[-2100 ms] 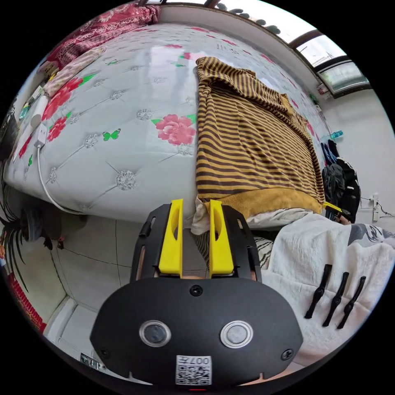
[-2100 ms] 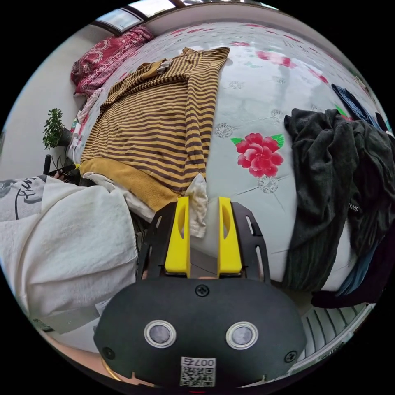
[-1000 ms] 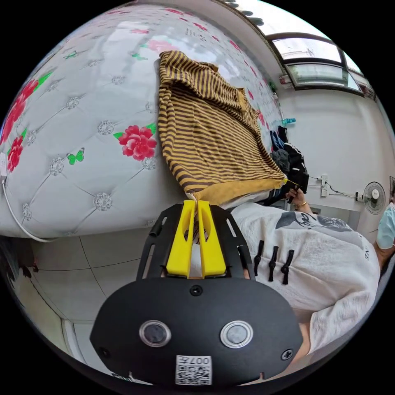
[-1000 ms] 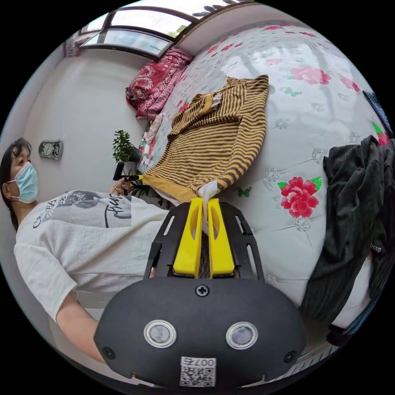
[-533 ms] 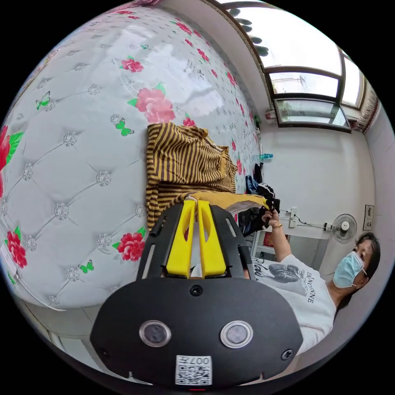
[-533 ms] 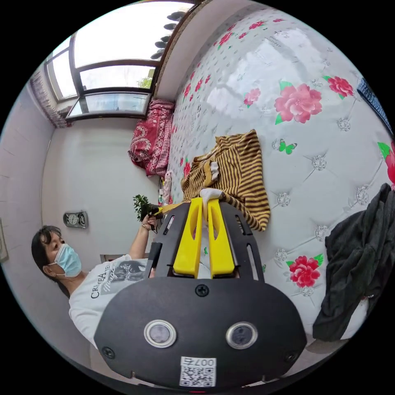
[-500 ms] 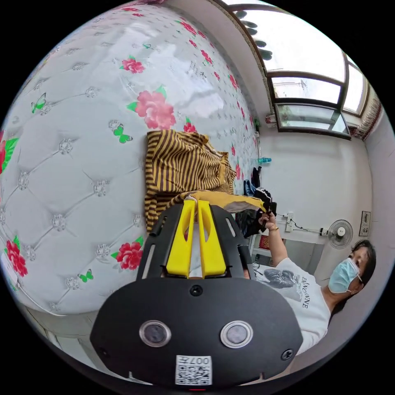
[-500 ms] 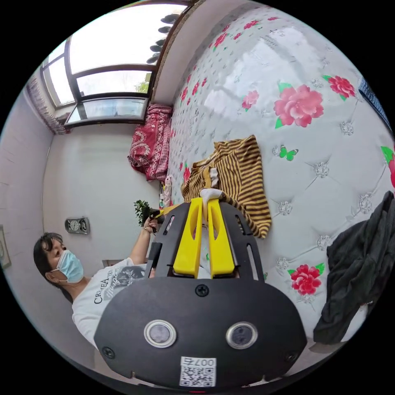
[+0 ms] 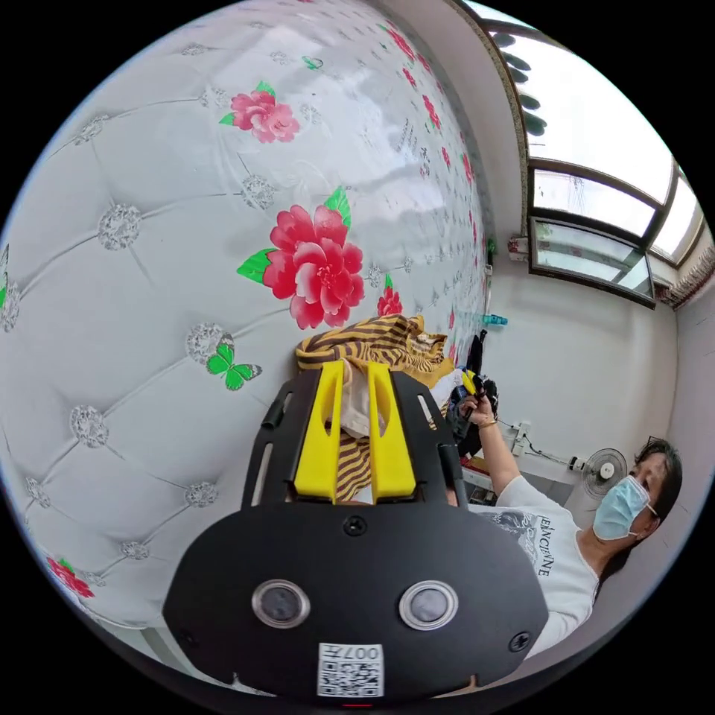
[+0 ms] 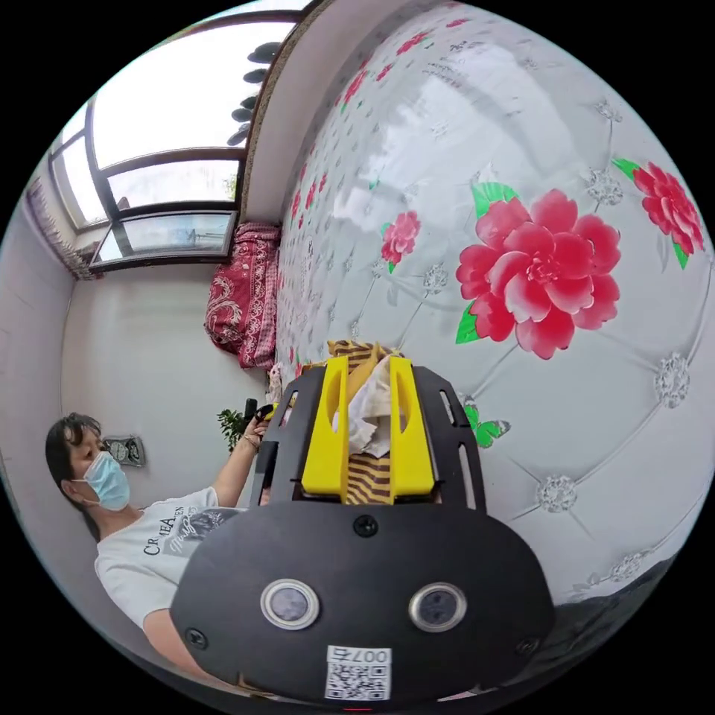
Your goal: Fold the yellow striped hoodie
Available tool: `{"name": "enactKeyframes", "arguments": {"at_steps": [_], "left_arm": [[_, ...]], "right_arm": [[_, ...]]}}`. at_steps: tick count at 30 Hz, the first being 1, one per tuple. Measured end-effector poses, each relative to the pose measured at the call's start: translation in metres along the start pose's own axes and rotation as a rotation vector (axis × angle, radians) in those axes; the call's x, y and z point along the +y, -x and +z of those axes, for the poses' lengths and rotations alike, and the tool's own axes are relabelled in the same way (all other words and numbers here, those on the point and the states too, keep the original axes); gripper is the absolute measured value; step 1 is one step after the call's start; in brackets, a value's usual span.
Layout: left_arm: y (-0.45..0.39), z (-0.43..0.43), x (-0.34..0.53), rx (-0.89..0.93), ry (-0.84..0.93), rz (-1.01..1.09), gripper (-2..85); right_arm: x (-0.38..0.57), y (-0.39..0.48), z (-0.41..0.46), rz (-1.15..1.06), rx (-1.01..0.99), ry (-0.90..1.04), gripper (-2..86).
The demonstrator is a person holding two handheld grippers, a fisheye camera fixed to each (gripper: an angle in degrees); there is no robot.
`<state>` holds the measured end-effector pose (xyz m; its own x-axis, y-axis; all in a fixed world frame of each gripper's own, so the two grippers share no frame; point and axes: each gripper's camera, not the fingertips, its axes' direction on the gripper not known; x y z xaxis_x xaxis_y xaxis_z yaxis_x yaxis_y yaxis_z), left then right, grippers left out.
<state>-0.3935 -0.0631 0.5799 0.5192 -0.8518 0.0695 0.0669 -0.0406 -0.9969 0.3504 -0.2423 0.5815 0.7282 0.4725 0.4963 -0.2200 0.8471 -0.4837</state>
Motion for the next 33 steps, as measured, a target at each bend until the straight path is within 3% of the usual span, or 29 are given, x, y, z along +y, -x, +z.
{"name": "enactKeyframes", "arguments": {"at_steps": [3, 6, 11, 14, 17, 21, 26, 33], "left_arm": [[-0.029, -0.015, 0.035, -0.074, -0.104, 0.1, 9.1], [-0.082, -0.012, 0.093, -0.333, -0.196, 0.282, 9.6], [-0.14, 0.133, 0.174, -0.901, 0.111, 0.58, 13.5], [-0.165, 0.202, 0.201, -1.178, 0.112, 0.761, 13.8], [-0.182, 0.252, 0.21, -1.317, 0.127, 0.932, 12.4], [-0.181, 0.292, 0.196, -1.386, 0.234, 0.997, 11.6], [-0.186, 0.312, 0.173, -1.292, 0.321, 1.049, 5.7], [-0.208, 0.291, 0.121, -1.121, 0.232, 0.932, 1.0]], "right_arm": [[0.02, 0.044, -0.011, -0.232, 0.218, -0.032, 9.3], [0.068, 0.119, 0.014, -0.588, 0.527, 0.047, 11.5], [0.176, 0.19, 0.126, -1.11, 0.876, 0.285, 14.2], [0.212, 0.198, 0.173, -1.279, 0.94, 0.341, 13.6], [0.225, 0.199, 0.203, -1.373, 0.964, 0.427, 12.2], [0.223, 0.197, 0.22, -1.406, 0.987, 0.497, 8.5], [0.195, 0.208, 0.208, -1.369, 0.939, 0.511, 1.6], [0.141, 0.23, 0.196, -1.3, 0.857, 0.485, 0.6]]}}
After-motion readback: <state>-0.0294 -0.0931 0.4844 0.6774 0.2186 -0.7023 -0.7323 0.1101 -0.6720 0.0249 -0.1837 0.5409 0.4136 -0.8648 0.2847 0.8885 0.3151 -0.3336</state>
